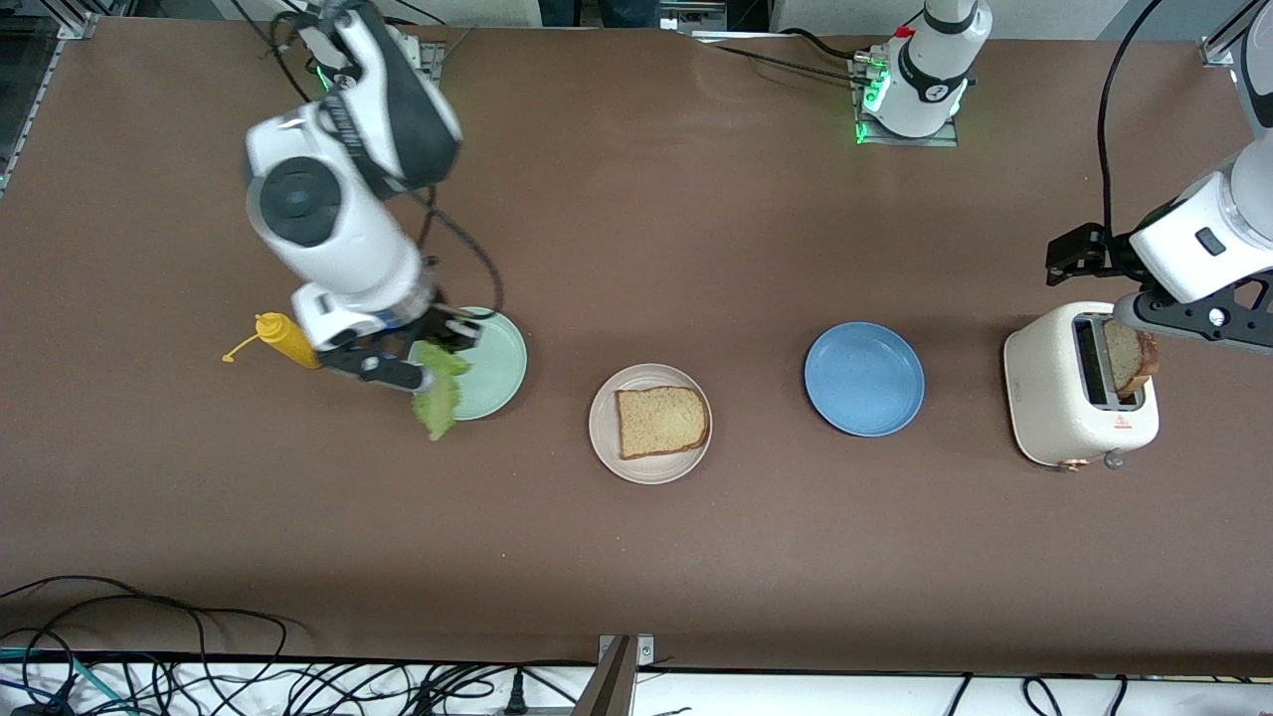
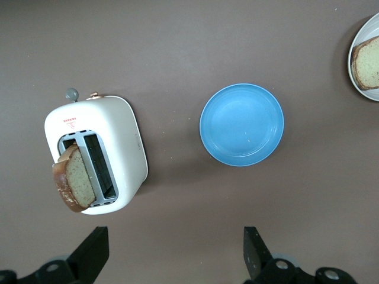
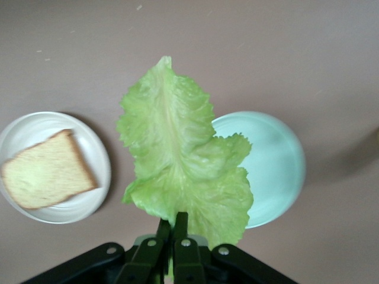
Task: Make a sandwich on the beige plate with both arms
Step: 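Grasp the lettuce leaf with the right gripper and carry it toward the beige plate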
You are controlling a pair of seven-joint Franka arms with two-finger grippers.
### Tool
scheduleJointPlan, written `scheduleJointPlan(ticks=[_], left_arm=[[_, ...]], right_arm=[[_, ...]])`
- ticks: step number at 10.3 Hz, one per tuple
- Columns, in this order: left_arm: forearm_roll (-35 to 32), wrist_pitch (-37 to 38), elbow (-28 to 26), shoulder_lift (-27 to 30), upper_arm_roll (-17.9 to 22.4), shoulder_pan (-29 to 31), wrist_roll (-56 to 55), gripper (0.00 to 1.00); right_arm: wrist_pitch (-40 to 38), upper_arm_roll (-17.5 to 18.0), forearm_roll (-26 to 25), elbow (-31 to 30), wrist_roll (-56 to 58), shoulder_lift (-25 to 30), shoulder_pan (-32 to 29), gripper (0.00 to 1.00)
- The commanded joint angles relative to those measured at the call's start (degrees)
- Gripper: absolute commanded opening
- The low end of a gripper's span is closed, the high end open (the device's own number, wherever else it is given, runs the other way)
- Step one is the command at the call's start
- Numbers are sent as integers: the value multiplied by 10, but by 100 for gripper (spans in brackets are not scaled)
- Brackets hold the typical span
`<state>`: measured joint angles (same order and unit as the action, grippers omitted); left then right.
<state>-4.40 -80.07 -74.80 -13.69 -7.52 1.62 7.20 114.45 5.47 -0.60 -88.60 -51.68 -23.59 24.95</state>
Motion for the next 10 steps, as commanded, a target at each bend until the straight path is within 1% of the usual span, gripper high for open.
scheduleJointPlan(ticks=[1,2,3,4,5,6,7,9,10], left_arm=[[12,3,-4,7,-1,5,9,100],[12,3,-4,7,-1,6,9,100],[12,4,-5,6,0,7,10,100],[12,4,-5,6,0,13,11,100],[12,4,-6,6,0,15,11,100],[12,4,-6,6,0,15,11,100],[12,4,-6,6,0,15,11,100],[12,4,-6,6,0,15,11,100],[12,4,-6,6,0,15,11,100]], right_arm=[[50,-7,6,44,-158,-62,56,0],[69,-7,6,65,-219,-91,76,0],[87,-7,6,106,-270,-128,96,0],[89,-7,8,156,-317,-167,102,0],[90,-6,21,203,-353,-201,109,0],[103,-5,35,235,-370,-227,113,0],[131,-5,47,241,-376,-243,113,0],[215,-5,102,241,-390,-273,113,0],[227,-5,119,241,-389,-281,113,0]])
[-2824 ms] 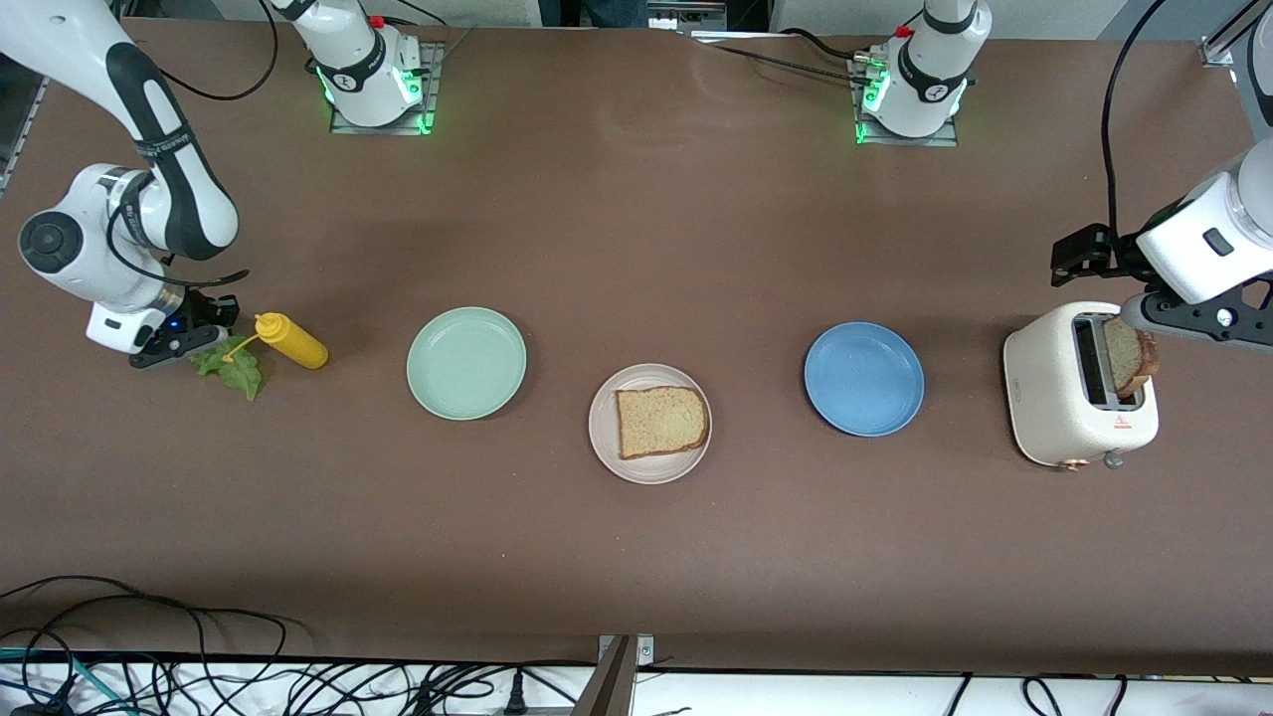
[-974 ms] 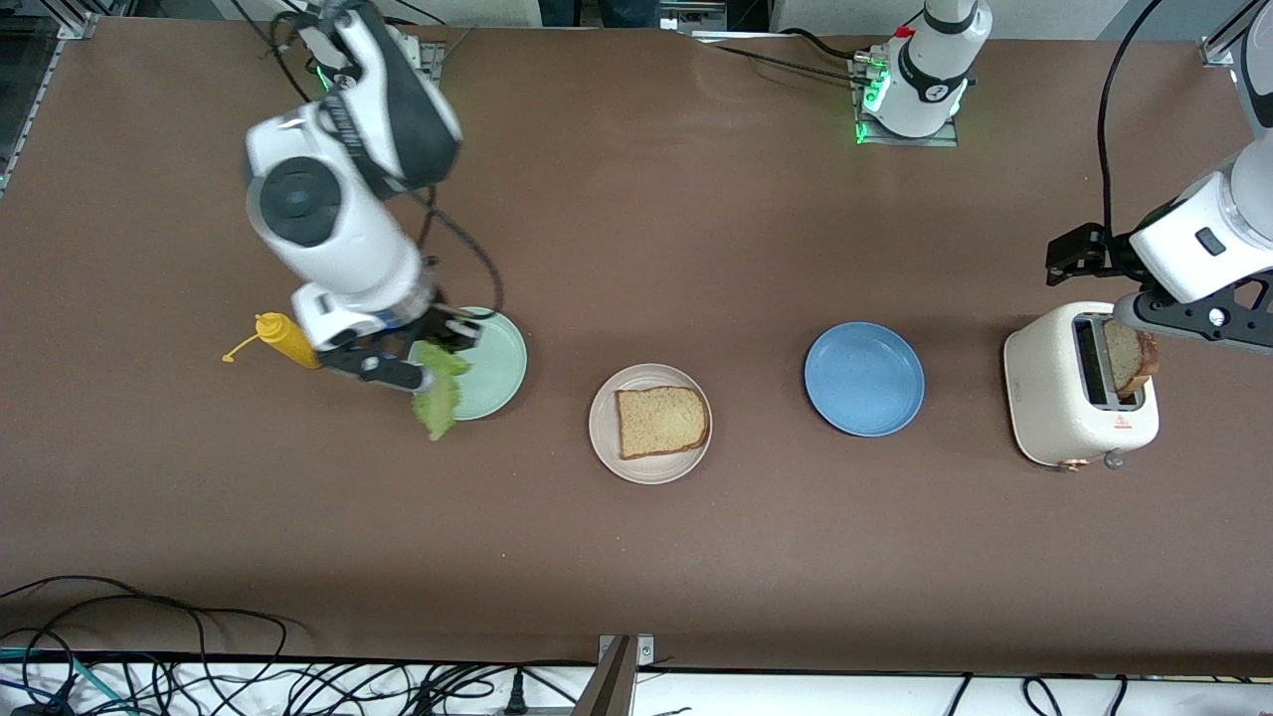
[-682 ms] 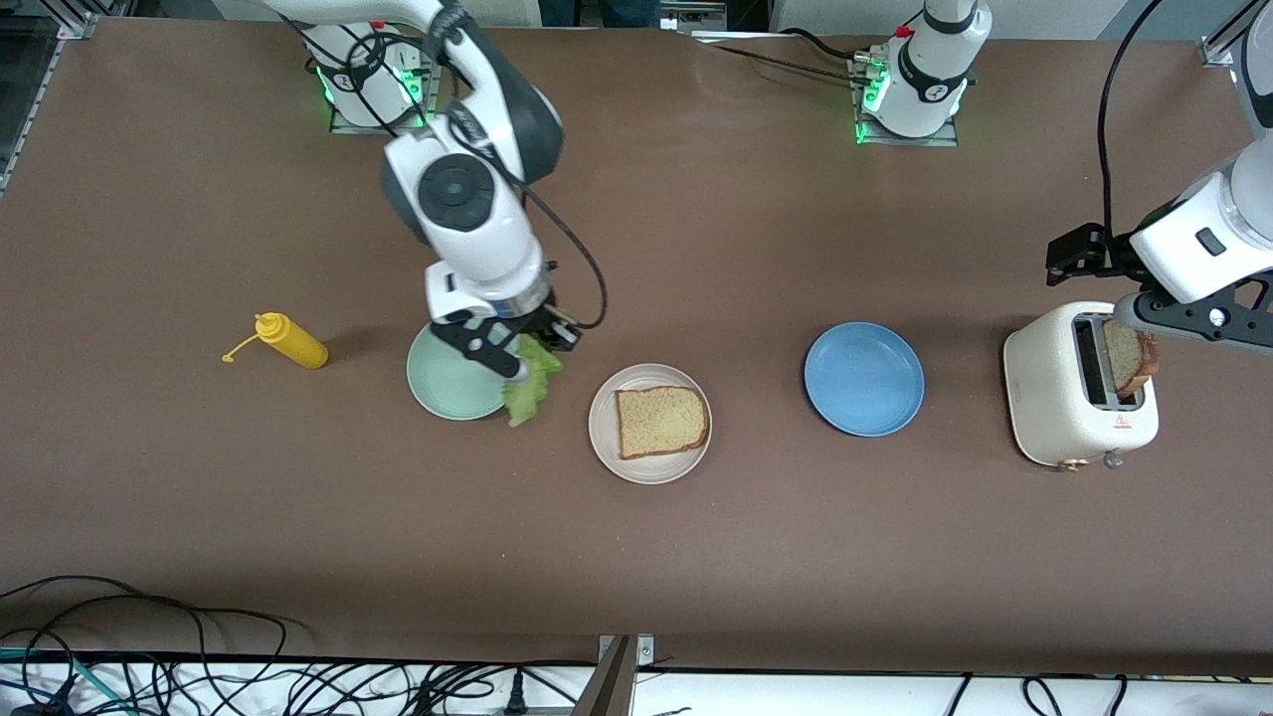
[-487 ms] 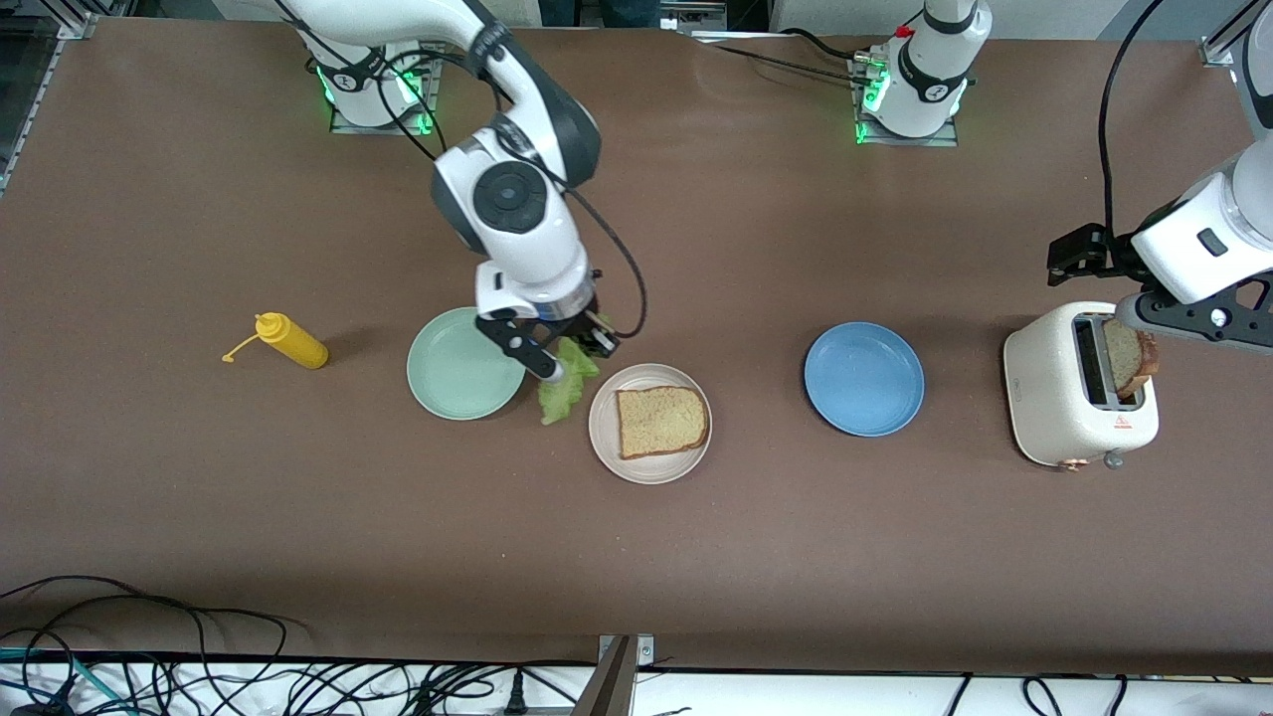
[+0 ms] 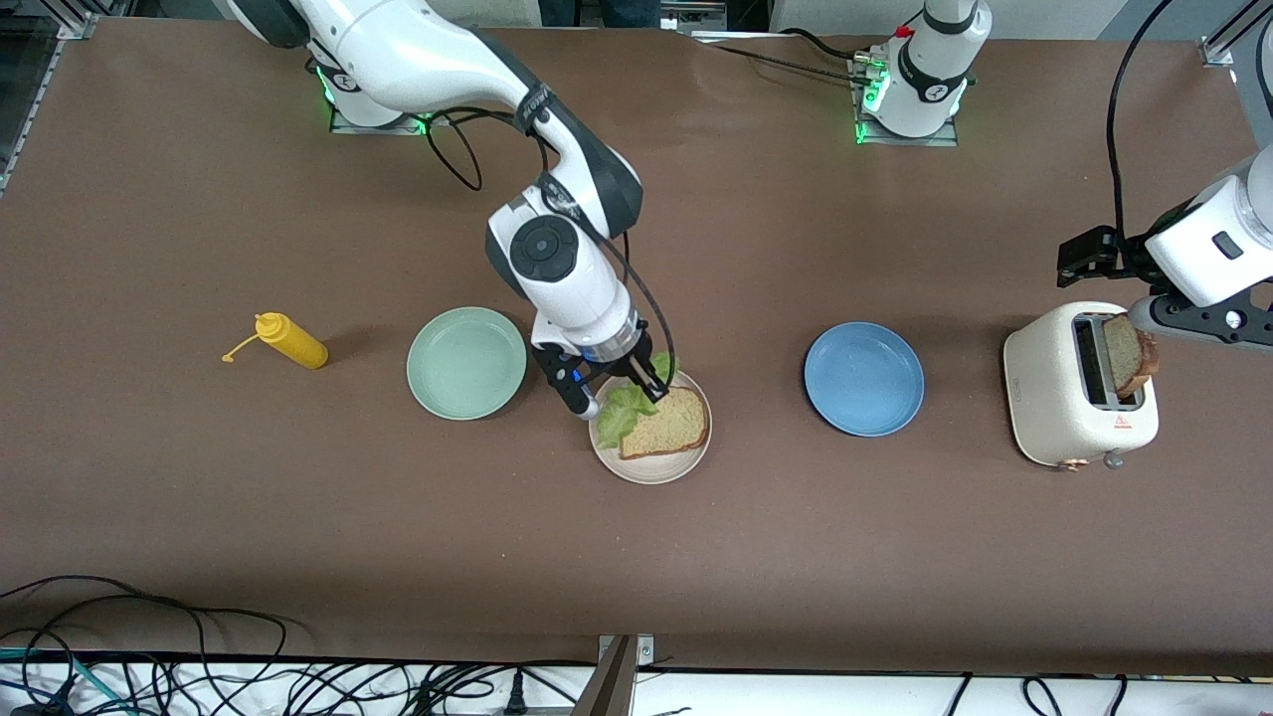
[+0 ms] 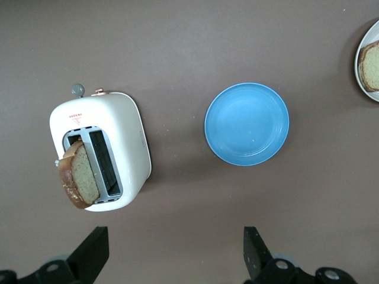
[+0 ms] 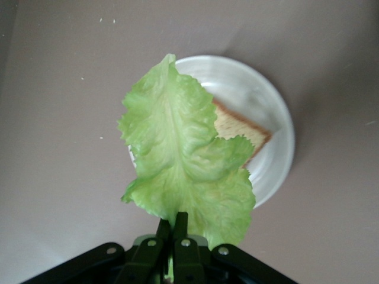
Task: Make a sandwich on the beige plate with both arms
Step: 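Lower the lettuce onto the bread and open the right gripper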
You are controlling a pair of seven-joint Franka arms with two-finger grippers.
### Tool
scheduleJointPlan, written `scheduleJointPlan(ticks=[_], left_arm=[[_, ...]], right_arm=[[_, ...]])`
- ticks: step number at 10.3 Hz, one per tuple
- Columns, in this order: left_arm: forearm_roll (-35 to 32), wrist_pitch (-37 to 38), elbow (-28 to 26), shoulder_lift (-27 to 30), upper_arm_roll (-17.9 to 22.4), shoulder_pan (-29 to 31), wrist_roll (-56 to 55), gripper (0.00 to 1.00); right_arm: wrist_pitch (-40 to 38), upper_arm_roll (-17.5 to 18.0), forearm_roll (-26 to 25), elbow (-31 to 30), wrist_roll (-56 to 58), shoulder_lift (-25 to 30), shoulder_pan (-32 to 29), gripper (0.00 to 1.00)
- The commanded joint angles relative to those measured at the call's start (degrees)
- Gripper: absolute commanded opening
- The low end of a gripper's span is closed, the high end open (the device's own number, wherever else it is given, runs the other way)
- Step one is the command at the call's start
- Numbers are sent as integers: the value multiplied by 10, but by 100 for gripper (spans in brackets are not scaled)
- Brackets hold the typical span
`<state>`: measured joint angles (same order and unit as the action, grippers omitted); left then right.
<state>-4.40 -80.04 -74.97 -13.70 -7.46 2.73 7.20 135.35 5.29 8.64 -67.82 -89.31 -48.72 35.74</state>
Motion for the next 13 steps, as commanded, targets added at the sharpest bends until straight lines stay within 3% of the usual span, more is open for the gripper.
scheduleJointPlan(ticks=[1,3,5,13], left_arm=[[11,4,-4,6,0,3,11,100],[11,4,-4,6,-1,3,11,100],[11,4,-4,6,-1,3,11,100],[11,4,-4,6,-2,3,11,100]], right_arm=[[16,-2,42,33,-13,-32,5,0],[-34,-3,80,32,-13,-34,4,0],[-73,-3,85,32,-12,-34,2,0],[-68,-9,46,54,27,-48,1,0]])
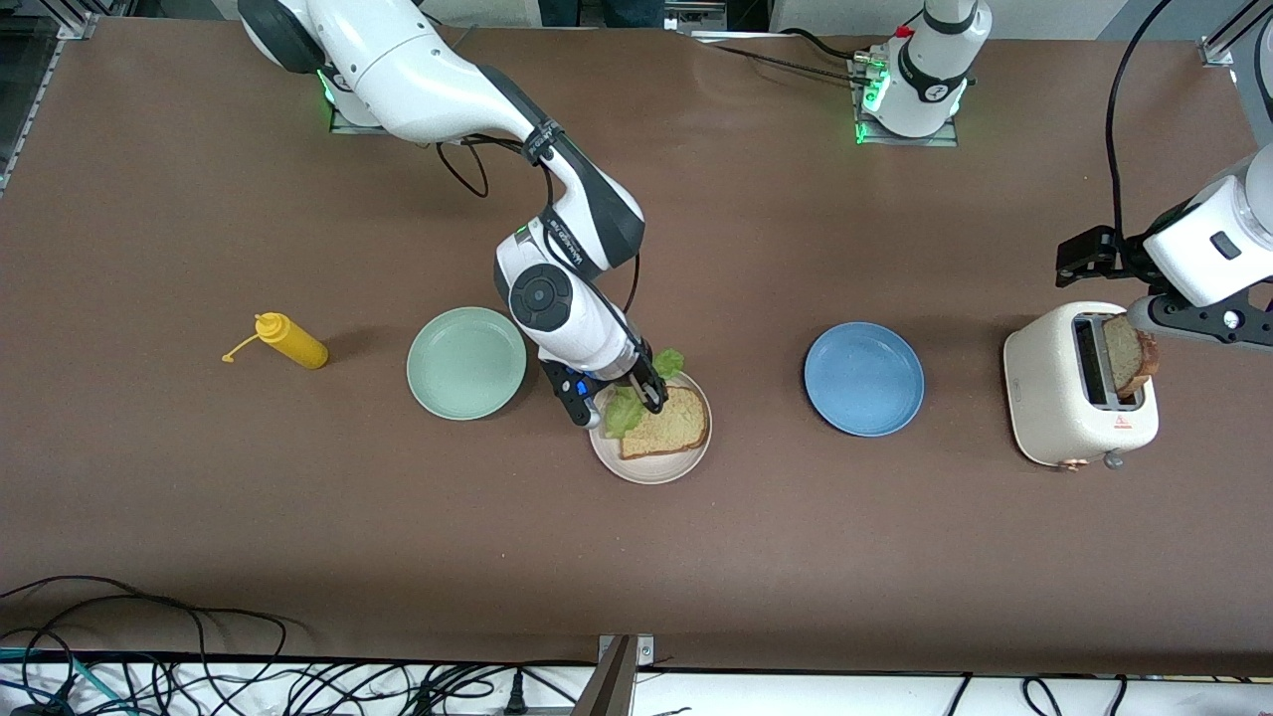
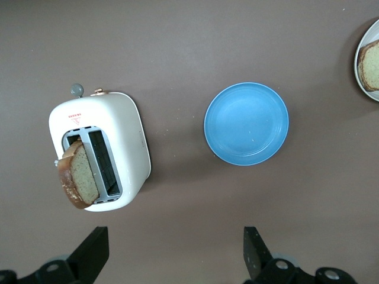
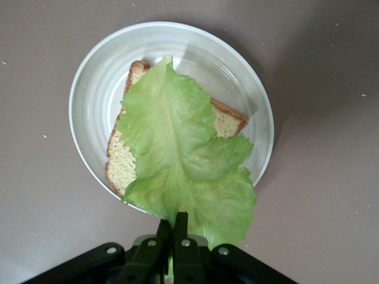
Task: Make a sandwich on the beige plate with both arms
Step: 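Lower the lettuce onto the bread and open the right gripper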
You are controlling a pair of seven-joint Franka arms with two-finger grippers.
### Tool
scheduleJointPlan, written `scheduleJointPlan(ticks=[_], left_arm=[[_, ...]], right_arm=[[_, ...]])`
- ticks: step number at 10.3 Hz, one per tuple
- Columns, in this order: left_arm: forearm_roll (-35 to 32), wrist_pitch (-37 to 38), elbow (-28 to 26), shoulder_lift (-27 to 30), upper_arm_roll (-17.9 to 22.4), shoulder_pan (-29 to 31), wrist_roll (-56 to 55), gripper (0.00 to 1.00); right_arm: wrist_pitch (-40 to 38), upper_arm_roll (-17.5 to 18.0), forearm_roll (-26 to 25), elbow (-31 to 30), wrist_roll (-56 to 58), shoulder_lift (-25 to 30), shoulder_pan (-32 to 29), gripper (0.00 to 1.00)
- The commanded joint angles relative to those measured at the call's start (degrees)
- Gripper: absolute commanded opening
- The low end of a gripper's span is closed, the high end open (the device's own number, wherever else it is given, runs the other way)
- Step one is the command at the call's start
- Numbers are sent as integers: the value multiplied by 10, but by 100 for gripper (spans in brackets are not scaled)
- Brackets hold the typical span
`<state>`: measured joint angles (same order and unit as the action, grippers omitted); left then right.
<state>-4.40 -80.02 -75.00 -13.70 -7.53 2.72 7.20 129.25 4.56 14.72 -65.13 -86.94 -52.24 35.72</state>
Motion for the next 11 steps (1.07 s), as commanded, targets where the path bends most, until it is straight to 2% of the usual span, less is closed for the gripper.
scheduleJointPlan(ticks=[1,4,9,10,11], left_arm=[[11,4,-4,6,-1,3,11,100],[11,4,-4,6,-1,3,10,100],[11,4,-4,6,-1,3,10,100],[11,4,-4,6,-1,3,10,100],[11,4,-4,6,-1,3,10,100]], right_arm=[[-5,-2,-19,35,4,-13,0,0],[58,0,-16,35,3,-17,1,0],[94,5,-14,35,4,-49,8,0],[94,5,-14,35,3,-49,8,5],[94,5,-12,35,1,-49,8,25]])
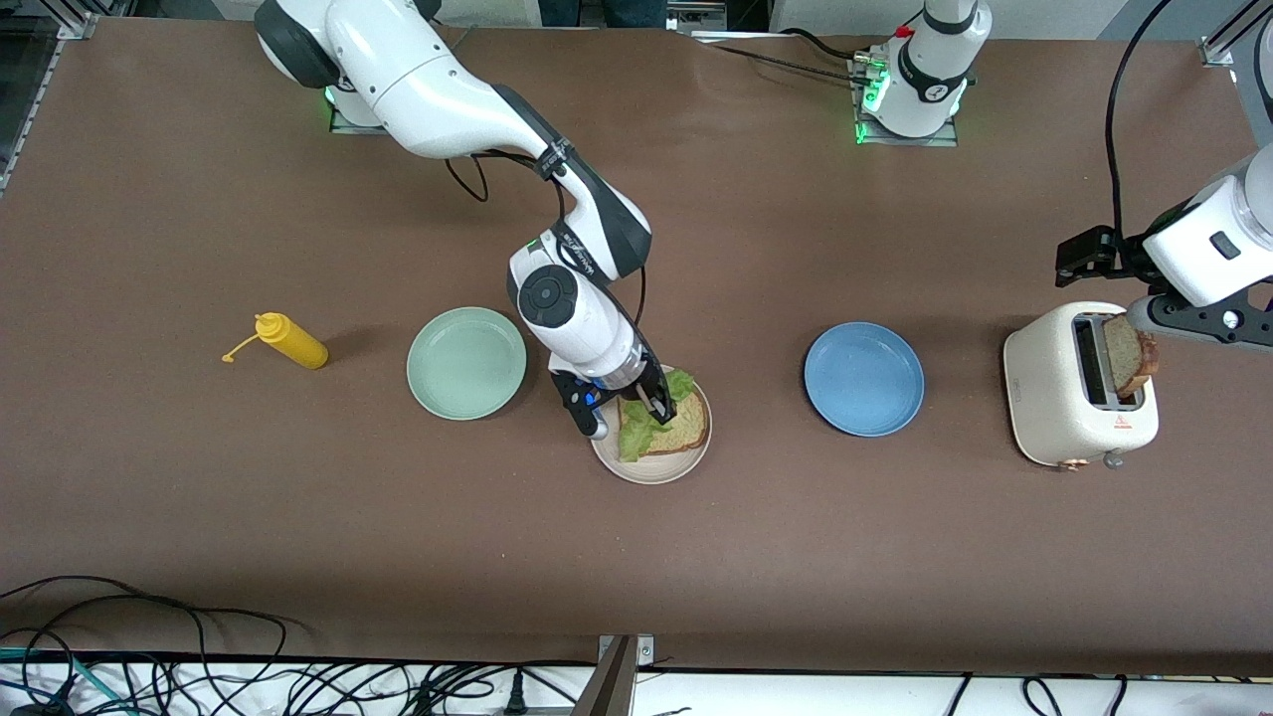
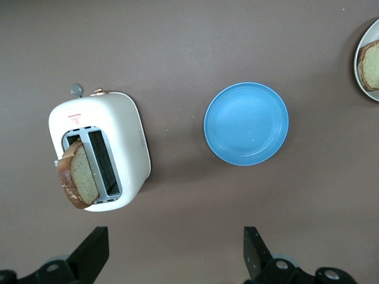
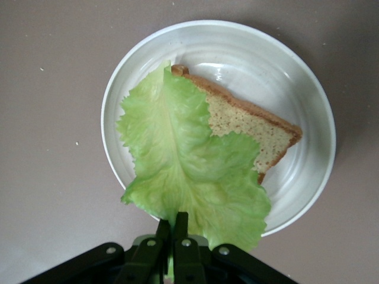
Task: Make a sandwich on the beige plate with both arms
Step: 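Lower the lettuce onto the bread and open the right gripper, then withdraw the right gripper from the plate toward the yellow bottle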
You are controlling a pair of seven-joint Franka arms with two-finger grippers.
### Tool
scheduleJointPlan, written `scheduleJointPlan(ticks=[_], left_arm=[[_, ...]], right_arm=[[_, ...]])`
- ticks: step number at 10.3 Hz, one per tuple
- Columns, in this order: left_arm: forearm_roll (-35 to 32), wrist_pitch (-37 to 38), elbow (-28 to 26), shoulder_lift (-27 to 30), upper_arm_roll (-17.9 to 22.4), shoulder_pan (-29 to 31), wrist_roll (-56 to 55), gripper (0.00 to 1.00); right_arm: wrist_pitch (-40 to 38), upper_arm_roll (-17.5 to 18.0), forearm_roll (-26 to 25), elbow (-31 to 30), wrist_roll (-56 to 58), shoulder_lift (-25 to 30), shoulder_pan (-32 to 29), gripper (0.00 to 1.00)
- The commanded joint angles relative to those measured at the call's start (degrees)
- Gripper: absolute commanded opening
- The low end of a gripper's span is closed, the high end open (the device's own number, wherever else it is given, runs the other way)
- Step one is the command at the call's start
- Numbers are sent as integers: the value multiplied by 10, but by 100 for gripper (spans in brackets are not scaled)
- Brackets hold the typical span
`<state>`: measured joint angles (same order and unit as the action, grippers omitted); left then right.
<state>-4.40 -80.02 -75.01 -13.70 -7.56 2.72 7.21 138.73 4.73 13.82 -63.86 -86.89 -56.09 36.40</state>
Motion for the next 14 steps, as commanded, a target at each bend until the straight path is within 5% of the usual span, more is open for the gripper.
scheduleJointPlan(ticks=[1,2,3,9,14], left_arm=[[12,4,-4,6,-1,3,10,100],[12,4,-4,6,-1,3,10,100],[11,4,-4,6,-1,3,10,100],[12,4,-4,6,-1,3,10,100],[26,4,-4,6,0,4,10,100]], right_arm=[[-4,7,9,23,-4,-10,0,65],[-5,6,22,23,-5,-10,-1,89],[-6,6,24,23,-6,-9,-2,99],[-33,6,25,30,-6,1,-6,100],[-288,5,23,27,110,112,-90,100]])
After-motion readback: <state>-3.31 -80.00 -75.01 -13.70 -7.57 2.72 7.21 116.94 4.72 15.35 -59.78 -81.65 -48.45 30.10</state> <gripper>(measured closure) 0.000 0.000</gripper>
